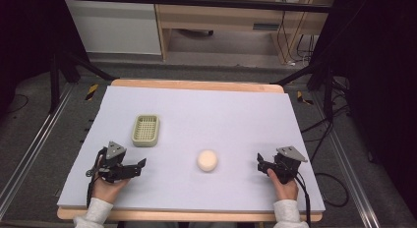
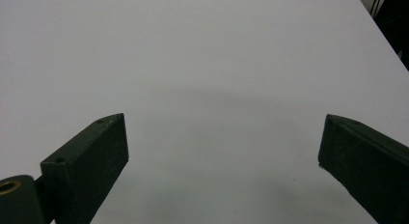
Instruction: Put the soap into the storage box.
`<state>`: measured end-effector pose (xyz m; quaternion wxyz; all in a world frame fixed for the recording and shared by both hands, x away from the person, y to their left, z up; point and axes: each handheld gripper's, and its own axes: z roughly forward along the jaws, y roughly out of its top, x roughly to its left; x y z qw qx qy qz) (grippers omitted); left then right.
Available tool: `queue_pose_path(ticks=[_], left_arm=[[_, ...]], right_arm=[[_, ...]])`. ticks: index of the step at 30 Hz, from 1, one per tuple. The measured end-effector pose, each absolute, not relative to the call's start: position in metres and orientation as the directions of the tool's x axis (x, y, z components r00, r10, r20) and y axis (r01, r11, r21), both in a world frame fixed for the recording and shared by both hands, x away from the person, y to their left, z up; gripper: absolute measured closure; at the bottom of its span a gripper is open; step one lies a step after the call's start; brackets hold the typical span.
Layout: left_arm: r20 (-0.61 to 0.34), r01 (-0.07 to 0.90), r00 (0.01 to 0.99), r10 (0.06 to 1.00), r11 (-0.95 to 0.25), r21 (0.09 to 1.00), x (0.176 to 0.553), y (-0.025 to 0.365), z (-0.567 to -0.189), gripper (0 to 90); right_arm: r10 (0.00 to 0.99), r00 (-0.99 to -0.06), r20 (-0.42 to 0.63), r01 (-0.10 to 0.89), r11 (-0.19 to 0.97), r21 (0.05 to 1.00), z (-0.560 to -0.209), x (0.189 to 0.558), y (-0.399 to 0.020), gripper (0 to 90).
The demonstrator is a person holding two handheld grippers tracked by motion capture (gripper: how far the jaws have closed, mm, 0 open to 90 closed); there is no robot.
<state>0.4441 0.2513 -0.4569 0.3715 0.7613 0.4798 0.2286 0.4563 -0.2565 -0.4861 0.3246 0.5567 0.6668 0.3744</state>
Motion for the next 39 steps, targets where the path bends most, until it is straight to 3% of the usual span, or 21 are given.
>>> queue_pose_path(ticks=[39], left_arm=[[-0.024,0.531,0.512,0.859,-0.294,0.795,0.447,0.210,-0.447,15.8]], right_arm=[[0.982,-0.188,-0.032,0.505,0.125,0.854,-0.487,0.457,-0.254,4.3]])
